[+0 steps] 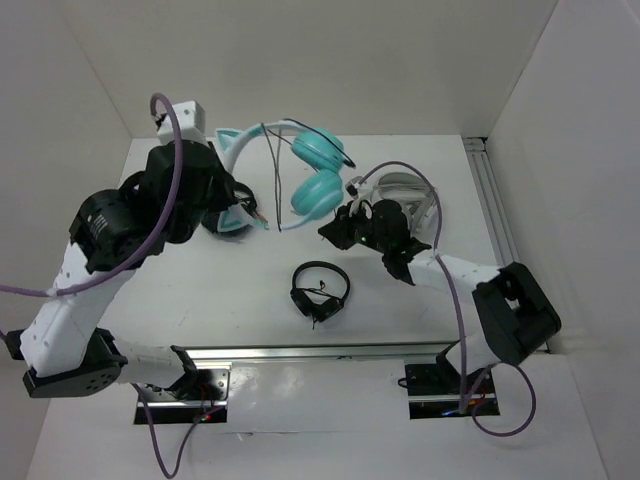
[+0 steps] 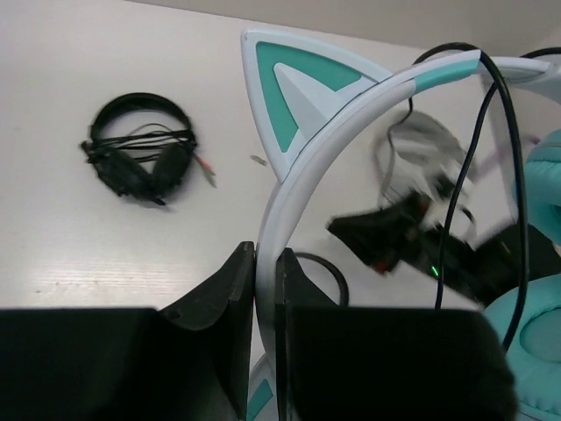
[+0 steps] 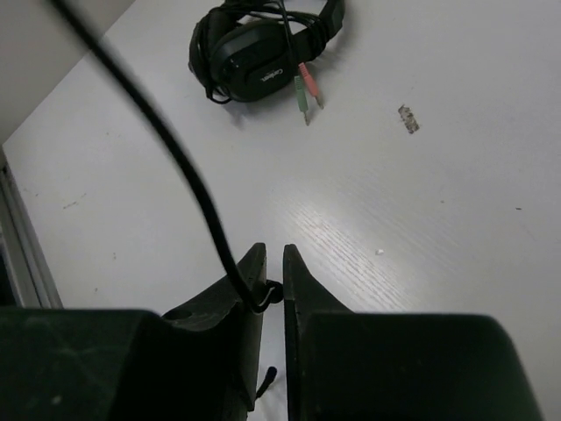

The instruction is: Wrap the headphones

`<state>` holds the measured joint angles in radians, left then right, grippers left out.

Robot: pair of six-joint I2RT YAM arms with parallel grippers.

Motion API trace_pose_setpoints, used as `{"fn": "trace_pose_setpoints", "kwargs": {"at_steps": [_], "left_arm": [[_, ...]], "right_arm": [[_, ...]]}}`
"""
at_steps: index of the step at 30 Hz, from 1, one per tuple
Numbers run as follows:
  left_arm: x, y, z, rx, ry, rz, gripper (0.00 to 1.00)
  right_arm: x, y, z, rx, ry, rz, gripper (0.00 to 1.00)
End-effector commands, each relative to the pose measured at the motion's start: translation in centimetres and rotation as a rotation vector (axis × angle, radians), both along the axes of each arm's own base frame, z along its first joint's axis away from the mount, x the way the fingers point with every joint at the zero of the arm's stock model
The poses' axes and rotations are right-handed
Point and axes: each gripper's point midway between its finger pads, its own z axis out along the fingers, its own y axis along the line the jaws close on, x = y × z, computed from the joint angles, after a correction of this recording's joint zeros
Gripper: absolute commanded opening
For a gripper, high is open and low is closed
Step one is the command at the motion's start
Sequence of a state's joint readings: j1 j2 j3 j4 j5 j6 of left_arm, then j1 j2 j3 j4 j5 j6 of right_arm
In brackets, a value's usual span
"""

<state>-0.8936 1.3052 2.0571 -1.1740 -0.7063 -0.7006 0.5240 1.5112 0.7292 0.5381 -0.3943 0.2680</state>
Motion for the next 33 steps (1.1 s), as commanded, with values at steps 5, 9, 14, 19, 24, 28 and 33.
{"fn": "trace_pose_setpoints", "kwargs": {"at_steps": [5, 9, 14, 19, 24, 28, 33], "left_arm": [[8.8, 4.3, 1.8, -0.239, -0.093, 0.303, 0.0], [12.4, 6.4, -0.5, -0.248, -0.041, 0.38, 0.0], [15.1, 8.1, -3.1, -0.137, -0.021, 0.481, 0.0], [16.1, 10.0, -8.4, 0.036, 0.064, 0.585, 0.0], [15.7, 10.2, -13.0, 0.158, 0.164, 0.525, 0.0], [15.2, 7.5, -15.7, 0.242, 0.262, 0.319, 0.0], [12.9, 0.4, -17.8, 0.294, 0.271, -0.095, 0.0]], "right_arm": [[-5.6, 0.8, 4.9, -0.032, -0.077, -0.085, 0.0], [-9.8, 2.4, 5.7, -0.057, -0.062, -0.021, 0.0], [-15.6, 4.3, 7.1, -0.128, -0.09, 0.011, 0.0], [-18.9, 6.3, 9.9, -0.156, -0.128, 0.063, 0.0], [-18.0, 5.2, 11.9, -0.292, -0.235, -0.026, 0.0], [-15.6, 4.1, 16.6, -0.309, -0.323, -0.075, 0.0], [-11.3, 2.7, 15.4, -0.51, -0.409, -0.061, 0.0]]}}
